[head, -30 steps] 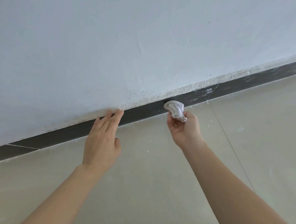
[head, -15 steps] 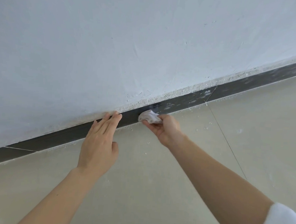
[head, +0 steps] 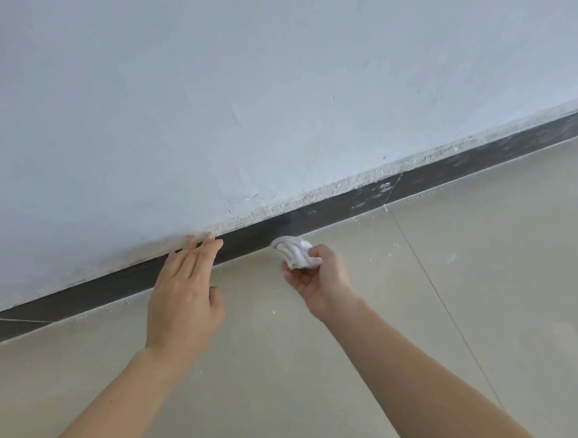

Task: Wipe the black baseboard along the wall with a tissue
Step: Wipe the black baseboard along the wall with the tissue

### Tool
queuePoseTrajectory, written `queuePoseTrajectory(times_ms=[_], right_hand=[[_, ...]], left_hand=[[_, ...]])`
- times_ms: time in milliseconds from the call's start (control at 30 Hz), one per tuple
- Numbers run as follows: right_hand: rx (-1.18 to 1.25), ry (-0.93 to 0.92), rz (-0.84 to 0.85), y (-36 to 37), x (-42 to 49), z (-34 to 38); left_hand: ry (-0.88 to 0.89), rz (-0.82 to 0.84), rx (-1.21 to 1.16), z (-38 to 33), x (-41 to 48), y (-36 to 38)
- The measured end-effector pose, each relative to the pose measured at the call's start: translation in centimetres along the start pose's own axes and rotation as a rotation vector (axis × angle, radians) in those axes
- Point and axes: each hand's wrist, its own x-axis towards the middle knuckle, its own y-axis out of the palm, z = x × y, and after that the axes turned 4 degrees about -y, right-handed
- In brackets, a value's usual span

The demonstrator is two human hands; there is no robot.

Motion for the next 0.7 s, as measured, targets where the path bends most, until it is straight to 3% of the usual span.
queuePoseTrajectory(times_ms=[133, 267, 467, 633, 700], right_hand=[[-0.106, 0.018, 0.094, 2.1, 0.8, -1.8], [-0.033, -0.047, 0.036, 1.8, 2.1, 0.7], [-0.120, -0.196, -0.109, -1.5, 3.6, 7.0], [0.175, -0.355, -0.230, -4.5, 3.1, 9.6], [0.227, -0.332, -0.257, -4.6, 2.3, 9.3]], left_hand=[[0.049, 0.045, 0.105, 0.1, 0.3, -0.4], [0.074, 0.084, 0.148, 0.4, 0.0, -0.5], [0.017, 0.048, 0.120, -0.2, 0.0, -0.4], [-0.003, 0.014, 0.098, -0.7, 0.1, -0.5], [-0.003, -0.002, 0.101, -0.8, 0.3, -0.6]])
